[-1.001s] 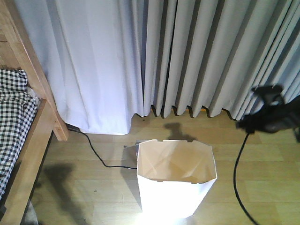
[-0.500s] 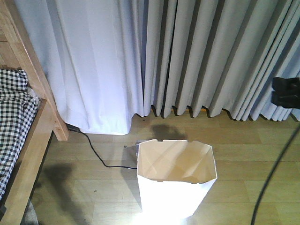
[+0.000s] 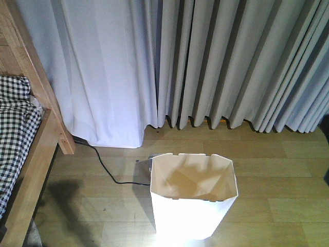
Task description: Move trash bin to bedside with robot
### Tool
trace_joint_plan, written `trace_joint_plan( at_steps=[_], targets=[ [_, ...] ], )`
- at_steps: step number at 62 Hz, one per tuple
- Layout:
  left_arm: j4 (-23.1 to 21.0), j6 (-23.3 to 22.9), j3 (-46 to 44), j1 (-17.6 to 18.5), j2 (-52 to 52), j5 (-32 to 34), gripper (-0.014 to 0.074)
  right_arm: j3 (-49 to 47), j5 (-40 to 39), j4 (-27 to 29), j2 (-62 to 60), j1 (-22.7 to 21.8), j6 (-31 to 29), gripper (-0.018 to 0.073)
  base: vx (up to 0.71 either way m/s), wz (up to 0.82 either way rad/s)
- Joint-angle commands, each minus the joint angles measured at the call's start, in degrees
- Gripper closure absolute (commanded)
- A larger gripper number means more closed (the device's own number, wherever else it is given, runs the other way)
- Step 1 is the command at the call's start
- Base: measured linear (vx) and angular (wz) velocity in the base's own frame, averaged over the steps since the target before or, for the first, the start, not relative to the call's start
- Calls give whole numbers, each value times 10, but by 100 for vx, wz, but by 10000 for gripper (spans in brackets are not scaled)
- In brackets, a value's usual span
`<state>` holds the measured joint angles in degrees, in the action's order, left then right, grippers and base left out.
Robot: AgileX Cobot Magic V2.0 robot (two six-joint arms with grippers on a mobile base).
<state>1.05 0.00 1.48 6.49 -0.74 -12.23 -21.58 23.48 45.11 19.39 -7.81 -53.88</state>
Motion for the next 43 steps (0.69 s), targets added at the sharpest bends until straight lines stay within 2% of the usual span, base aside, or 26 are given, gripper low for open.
trace_joint_plan(
  at_steps=[1,8,13,17,24,26,43],
  targets=[
    [-2,0,11,3,-8,40,603,2,-15,1,-27,0,6,65,0,0],
    [-2,0,11,3,-8,40,603,35,-18,2,-61,0,31,79,0,0],
    [-2,0,11,3,-8,40,603,55,-21,2,-81,0,32,144,0,0],
    [-2,0,11,3,-8,40,603,55,-23,0,-94,0,32,264,0,0],
    [-2,0,11,3,-8,40,603,56,-21,0,-101,0,32,531,0,0],
    [-2,0,11,3,-8,40,603,56,-19,0,-101,0,33,576,0,0],
    [-2,0,11,3,-8,40,603,56,-17,4,-101,0,33,568,0,0]
  ],
)
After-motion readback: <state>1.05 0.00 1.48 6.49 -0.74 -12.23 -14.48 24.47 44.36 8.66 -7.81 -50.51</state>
